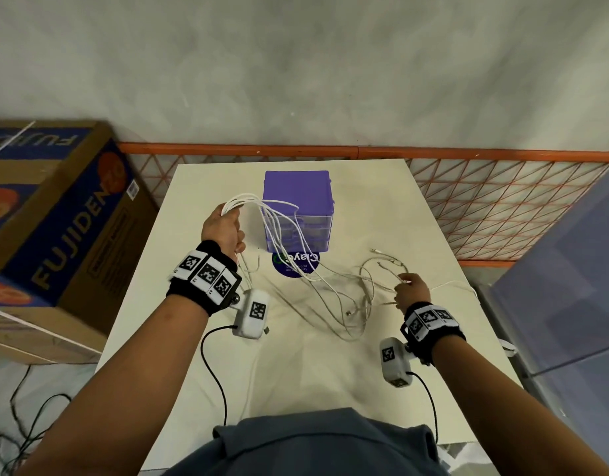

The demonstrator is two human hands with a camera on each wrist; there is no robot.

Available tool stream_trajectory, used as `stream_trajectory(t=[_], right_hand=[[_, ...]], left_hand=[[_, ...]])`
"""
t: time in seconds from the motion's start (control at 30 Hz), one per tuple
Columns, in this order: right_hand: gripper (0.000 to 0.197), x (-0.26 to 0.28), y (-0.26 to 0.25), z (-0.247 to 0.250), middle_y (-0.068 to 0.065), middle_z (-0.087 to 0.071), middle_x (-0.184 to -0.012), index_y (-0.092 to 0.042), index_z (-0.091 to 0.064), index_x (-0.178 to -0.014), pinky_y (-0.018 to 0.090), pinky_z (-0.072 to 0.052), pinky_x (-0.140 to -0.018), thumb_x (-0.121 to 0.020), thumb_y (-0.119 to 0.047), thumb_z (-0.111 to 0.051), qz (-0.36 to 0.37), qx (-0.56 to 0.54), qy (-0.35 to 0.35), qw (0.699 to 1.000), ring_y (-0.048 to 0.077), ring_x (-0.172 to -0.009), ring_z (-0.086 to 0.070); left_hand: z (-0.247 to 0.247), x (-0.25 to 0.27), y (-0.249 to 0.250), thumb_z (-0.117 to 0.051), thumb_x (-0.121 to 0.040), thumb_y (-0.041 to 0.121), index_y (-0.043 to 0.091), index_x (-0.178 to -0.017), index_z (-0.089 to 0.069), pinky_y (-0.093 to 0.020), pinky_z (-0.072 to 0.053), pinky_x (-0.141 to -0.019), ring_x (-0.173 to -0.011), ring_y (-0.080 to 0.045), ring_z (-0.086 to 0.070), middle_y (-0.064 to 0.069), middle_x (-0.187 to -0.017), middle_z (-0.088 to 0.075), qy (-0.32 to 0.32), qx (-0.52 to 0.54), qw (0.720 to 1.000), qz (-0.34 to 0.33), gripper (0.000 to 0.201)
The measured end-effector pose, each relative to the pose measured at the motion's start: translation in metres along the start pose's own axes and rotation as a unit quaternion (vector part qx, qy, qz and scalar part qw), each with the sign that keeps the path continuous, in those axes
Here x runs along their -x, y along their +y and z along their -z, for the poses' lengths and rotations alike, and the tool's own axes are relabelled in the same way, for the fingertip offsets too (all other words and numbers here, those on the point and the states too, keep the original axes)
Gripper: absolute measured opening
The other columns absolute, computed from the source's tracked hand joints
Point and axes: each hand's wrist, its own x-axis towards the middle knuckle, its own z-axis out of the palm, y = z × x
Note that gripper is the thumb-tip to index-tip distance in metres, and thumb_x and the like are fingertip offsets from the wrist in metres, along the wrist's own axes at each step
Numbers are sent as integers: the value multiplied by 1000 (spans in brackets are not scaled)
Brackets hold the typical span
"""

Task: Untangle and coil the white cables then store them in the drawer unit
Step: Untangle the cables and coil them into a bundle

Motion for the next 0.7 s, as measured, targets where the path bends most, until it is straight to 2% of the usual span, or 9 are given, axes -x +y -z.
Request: stream_trajectory(t=[0.07,0.13,0.27,0.37,0.4,0.47,0.53,0.63,0.7], right_hand=[[47,9,-5,2,23,-48,-126,-9,-39,-133,42,-40,-98,-87,-9,-45,15,132,0,991,40,-114,-48],[58,28,-24,0,20,-39,-138,-12,-35,-136,39,-33,-106,-83,-18,-58,117,115,-5,986,36,-127,-40],[90,76,-87,-16,7,-32,-147,-16,-24,-141,25,-25,-107,-69,-24,-76,364,28,-90,927,14,-131,-32],[88,97,-131,-29,11,-41,-141,-14,-30,-139,34,-30,-109,-65,-24,-78,474,105,-86,870,17,-127,-38],[71,100,-139,-32,13,-54,-129,-12,-40,-133,34,-36,-103,-70,-20,-73,473,116,-95,868,19,-118,-49],[18,99,-141,-40,10,-67,-79,-11,-61,-101,24,-46,-70,-84,-12,-58,423,63,-137,893,4,-69,-63],[23,88,-127,-48,-2,-52,-53,-19,-57,-70,19,-39,-48,-89,-9,-50,371,11,-156,915,-1,-39,-49],[19,73,-88,-50,-2,-53,-58,-11,-63,-73,15,-34,-50,-88,-11,-52,309,63,-167,934,0,-49,-44],[14,67,-62,-48,7,-60,-67,-5,-65,-82,18,-34,-54,-87,-11,-53,287,122,-173,934,13,-59,-49]], left_hand=[[-3,4,1,-40,-90,11,24,-72,-55,-11,-12,-38,-33,-6,-21,11,-40,-30,-17,-20,1000,-6,27],[-8,10,2,-41,-92,12,25,-72,-55,-11,-13,-38,-39,-9,-21,9,-43,-29,-39,-55,998,-20,28],[-29,39,6,-40,-95,5,16,-86,-54,-7,-21,-30,-30,-4,-33,10,-29,-36,-132,-108,984,-54,20],[-44,53,3,-41,-93,-2,10,-97,-52,-4,-26,-32,-28,3,-41,12,-38,-47,-189,-151,965,-99,16],[-46,56,2,-42,-93,-3,10,-99,-52,-4,-27,-33,-29,4,-42,11,-45,-50,-204,-151,961,-106,17],[-46,58,4,-41,-93,-3,9,-98,-52,-4,-27,-33,-29,3,-42,13,-40,-49,-219,-141,960,-101,17],[-41,55,10,-37,-94,-2,12,-92,-52,-7,-27,-30,-24,0,-35,12,-31,-41,-205,-103,970,-84,20],[-30,39,22,-34,-94,0,20,-80,-54,-8,-18,-33,-27,-1,-23,12,-33,-31,-154,-34,984,-83,32],[-25,30,28,-33,-93,0,22,-77,-54,-10,-15,-35,-28,-3,-21,12,-34,-29,-122,-6,989,-86,34]])
